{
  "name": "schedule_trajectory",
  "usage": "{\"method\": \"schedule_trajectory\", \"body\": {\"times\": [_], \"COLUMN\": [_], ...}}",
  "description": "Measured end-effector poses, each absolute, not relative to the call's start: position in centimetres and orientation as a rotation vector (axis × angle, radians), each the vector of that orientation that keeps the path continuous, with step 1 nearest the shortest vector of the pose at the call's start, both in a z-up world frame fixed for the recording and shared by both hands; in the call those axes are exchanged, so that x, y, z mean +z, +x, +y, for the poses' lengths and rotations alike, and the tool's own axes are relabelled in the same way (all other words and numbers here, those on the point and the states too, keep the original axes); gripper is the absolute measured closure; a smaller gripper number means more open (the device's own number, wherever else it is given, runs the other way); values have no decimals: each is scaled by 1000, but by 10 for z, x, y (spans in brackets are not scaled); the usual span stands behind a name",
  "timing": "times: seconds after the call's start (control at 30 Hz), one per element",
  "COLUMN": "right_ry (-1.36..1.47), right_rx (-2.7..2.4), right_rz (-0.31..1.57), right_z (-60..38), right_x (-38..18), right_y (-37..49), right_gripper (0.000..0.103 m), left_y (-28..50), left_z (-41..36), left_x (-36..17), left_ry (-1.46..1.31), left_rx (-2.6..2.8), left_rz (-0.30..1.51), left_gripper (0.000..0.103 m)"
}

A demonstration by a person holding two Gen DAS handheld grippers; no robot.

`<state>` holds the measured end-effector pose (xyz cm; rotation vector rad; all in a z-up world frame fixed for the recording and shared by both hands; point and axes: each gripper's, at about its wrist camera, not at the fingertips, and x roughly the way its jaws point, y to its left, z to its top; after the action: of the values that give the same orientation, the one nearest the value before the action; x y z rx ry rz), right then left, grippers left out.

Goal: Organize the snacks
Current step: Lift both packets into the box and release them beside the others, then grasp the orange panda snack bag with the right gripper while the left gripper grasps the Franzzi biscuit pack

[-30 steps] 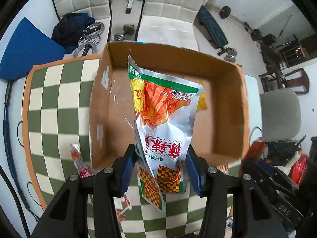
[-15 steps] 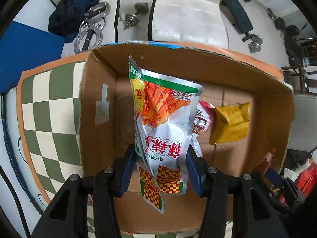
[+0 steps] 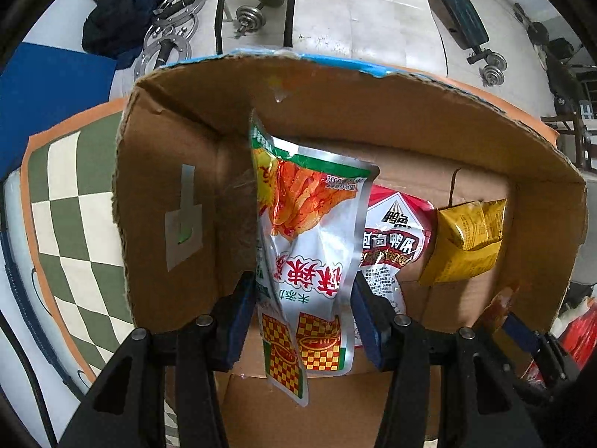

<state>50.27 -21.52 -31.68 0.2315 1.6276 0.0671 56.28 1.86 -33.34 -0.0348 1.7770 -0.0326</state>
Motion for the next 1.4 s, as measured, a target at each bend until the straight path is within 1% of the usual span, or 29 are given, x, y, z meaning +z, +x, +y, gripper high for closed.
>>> {"method": "schedule_trajectory", "body": {"times": [0.07,0.1,0.13,0.17,0.2,0.23,0.27,0.3,0.33,0.4,0.57,0.8,1.03,1.2,1.3,1.4], "right_ry": [214,201,181,174,172,174,178,178,175,163,152,192,202,287,348,368], "right_rx": [59,55,51,50,50,52,54,53,52,53,52,60,89,148,182,199], "right_rz": [1658,1663,1667,1671,1673,1675,1677,1678,1675,1666,1635,1572,1462,1394,1377,1372], "right_z": [-213,-211,-209,-208,-207,-207,-206,-206,-206,-203,-204,-212,-202,-199,-198,-199], "right_x": [-322,-322,-323,-324,-325,-325,-325,-325,-323,-321,-308,-278,-237,-210,-204,-205], "right_y": [503,503,504,505,505,505,505,504,504,503,497,488,463,433,410,383], "right_gripper": [40,39,35,28,26,24,20,18,17,17,15,14,14,13,13,13], "left_y": [564,565,566,566,566,565,565,564,564,562,550,514,470,434,407,379], "left_z": [20,20,20,20,19,19,18,18,19,20,20,20,26,35,49,63], "left_x": [-332,-330,-329,-327,-324,-322,-318,-315,-313,-307,-288,-257,-208,-177,-177,-195], "left_ry": [-48,-52,-50,-45,-41,-36,-29,-27,-32,-43,-24,-29,-58,-45,-44,-44], "left_rx": [-25,-22,-22,-25,-29,-30,-29,-28,-31,-32,-51,-91,-91,-78,-69,-52], "left_rz": [1773,1769,1767,1764,1760,1755,1745,1737,1734,1724,1676,1612,1480,1377,1368,1412], "left_gripper": [54,54,54,51,48,47,47,40,29,22,21,21,21,21,21,21]}}
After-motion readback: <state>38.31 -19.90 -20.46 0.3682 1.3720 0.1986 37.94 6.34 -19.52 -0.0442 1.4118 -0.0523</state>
